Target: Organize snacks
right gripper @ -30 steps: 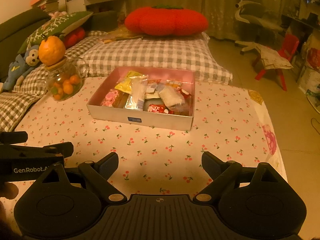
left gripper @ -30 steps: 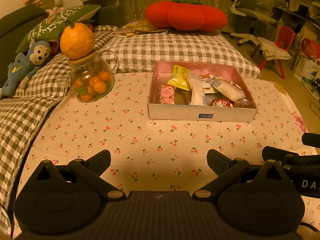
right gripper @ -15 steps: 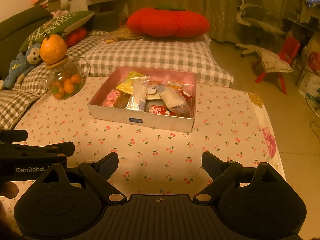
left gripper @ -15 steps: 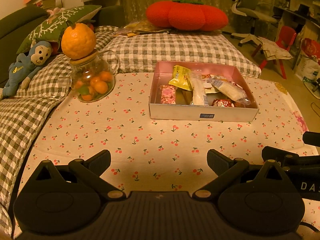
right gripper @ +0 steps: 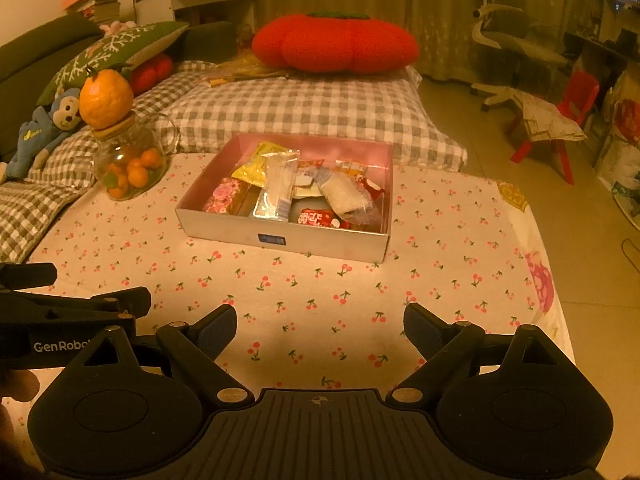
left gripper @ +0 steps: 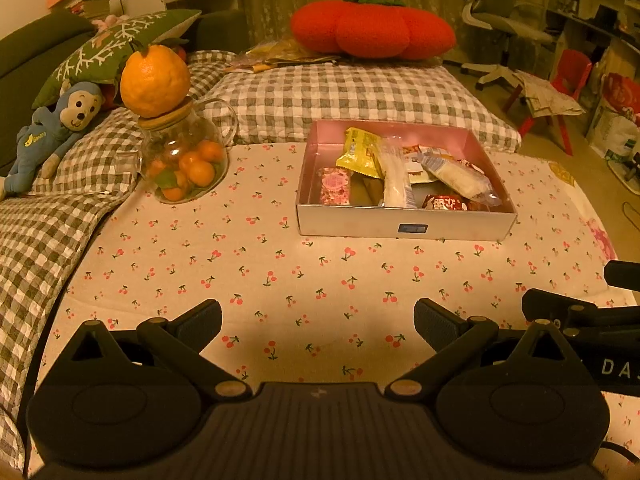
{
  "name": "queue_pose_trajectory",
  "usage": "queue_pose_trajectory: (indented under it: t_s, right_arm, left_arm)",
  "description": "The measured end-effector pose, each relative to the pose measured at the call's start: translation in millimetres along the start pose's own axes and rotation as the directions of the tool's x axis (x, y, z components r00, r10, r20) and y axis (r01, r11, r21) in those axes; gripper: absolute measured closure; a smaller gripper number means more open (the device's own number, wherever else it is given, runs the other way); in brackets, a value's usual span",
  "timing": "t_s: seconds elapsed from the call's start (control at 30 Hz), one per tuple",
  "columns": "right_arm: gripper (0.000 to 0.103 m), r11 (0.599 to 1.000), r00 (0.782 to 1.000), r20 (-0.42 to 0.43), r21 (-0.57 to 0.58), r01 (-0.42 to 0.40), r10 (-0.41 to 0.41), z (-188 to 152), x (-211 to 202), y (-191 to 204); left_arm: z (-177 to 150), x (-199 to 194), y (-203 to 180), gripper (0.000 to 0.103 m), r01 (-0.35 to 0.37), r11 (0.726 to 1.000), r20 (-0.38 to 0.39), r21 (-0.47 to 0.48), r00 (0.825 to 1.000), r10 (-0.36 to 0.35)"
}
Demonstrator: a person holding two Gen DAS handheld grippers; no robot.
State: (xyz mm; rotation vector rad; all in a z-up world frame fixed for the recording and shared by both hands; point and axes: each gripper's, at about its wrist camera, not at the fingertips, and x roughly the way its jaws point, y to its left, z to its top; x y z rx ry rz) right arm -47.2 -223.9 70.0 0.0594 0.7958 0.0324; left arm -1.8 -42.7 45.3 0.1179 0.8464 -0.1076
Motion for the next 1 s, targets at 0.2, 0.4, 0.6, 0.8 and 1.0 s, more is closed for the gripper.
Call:
queue_pose_trajectory:
  t_s: [0.2, 0.4, 0.6, 0.8, 1.0]
  right_arm:
    - [0.010, 1.000, 1.000, -0.001, 0.000, 0.000, 0.000, 0.1, 0.1, 0.0]
    - [0.010, 1.000, 1.000, -0.005, 0.002, -0.001, 0.001, 0.0, 1.1, -0.3]
    - [0.010, 1.000, 1.000, -0.005, 0.003, -0.001, 0.001, 0.1, 1.0, -0.1]
    - [0.010, 1.000, 1.000, -0.006, 0.003, -0.001, 0.001, 0.3, 0.9, 0.0]
    - [0.010, 1.000, 1.000, -0.005, 0.004, -0.001, 0.001, 0.0, 0.8, 0.1]
  left_arm:
    - [-0.2, 0.1, -0.2, 0.001, 0.000, 1.000, -0.001, 0.000, 1.000, 0.000]
    - [-0.5, 0.1, -0.3, 0.001, 0.000, 1.000, -0.001, 0.000, 1.000, 0.000]
    - [-0.2, 0.1, -0.2, 0.001, 0.000, 1.000, -0.002, 0.001, 1.000, 0.000]
    - [-1.0, 0.9, -0.2, 0.001, 0.000, 1.000, -0.003, 0.003, 1.000, 0.000]
    - [-2.9, 1.6, -0.2, 0.001, 0.000, 1.000, -0.003, 0.009, 1.000, 0.000]
